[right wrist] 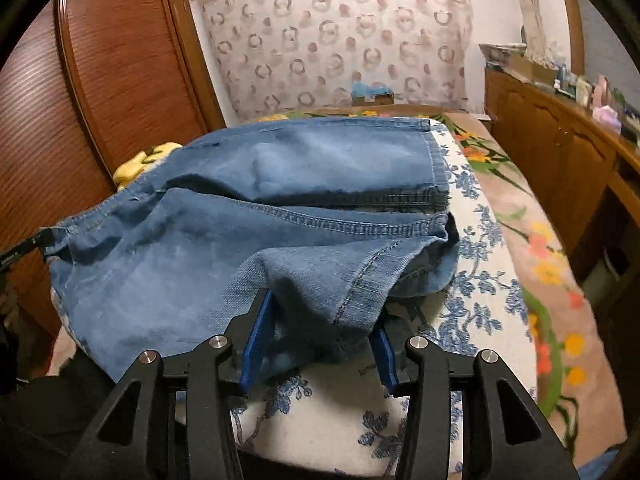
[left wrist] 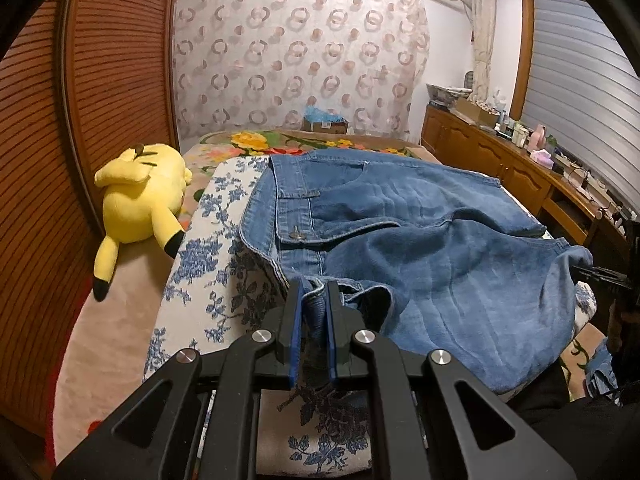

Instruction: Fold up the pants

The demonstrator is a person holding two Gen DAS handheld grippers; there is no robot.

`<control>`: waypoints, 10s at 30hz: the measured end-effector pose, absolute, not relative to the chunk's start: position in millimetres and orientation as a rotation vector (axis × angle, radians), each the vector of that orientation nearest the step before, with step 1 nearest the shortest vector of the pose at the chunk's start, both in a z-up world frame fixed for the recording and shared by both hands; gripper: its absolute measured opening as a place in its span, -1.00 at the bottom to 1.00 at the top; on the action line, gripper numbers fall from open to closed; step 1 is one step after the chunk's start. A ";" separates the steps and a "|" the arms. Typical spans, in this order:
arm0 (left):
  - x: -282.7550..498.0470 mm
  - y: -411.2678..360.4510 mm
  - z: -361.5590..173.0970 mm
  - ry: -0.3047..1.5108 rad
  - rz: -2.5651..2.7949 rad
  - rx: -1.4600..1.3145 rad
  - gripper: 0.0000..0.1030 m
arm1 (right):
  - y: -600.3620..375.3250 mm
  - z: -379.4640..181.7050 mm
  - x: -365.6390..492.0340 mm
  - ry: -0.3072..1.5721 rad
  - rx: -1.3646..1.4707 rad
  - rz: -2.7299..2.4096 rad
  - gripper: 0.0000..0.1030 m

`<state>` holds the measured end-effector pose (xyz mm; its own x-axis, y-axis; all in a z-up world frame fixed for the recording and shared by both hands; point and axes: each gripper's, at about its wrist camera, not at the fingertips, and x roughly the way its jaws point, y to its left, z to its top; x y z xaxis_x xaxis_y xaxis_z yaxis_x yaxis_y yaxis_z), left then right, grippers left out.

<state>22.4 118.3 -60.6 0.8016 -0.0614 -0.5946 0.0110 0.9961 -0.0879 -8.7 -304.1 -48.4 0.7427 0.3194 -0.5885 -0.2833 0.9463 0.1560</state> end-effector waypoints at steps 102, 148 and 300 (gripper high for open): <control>276.3 78.9 -91.6 0.855 -0.157 -0.011 0.20 | -265.5 24.8 217.5 0.780 -0.274 0.275 -0.50; 231.7 100.2 -81.3 0.815 -0.111 -0.017 0.20 | -314.1 3.5 187.0 0.806 -0.051 0.187 -0.15; 96.6 -1.8 -123.0 0.840 -0.222 0.068 0.52 | -330.2 -45.8 11.4 0.734 0.069 0.140 -0.05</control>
<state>96.6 -1.8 -123.0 0.6456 -0.1686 -0.7449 0.2218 0.9747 -0.0284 11.4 -330.2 -45.8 0.7335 0.1510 -0.6627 -0.1026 0.9884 0.1117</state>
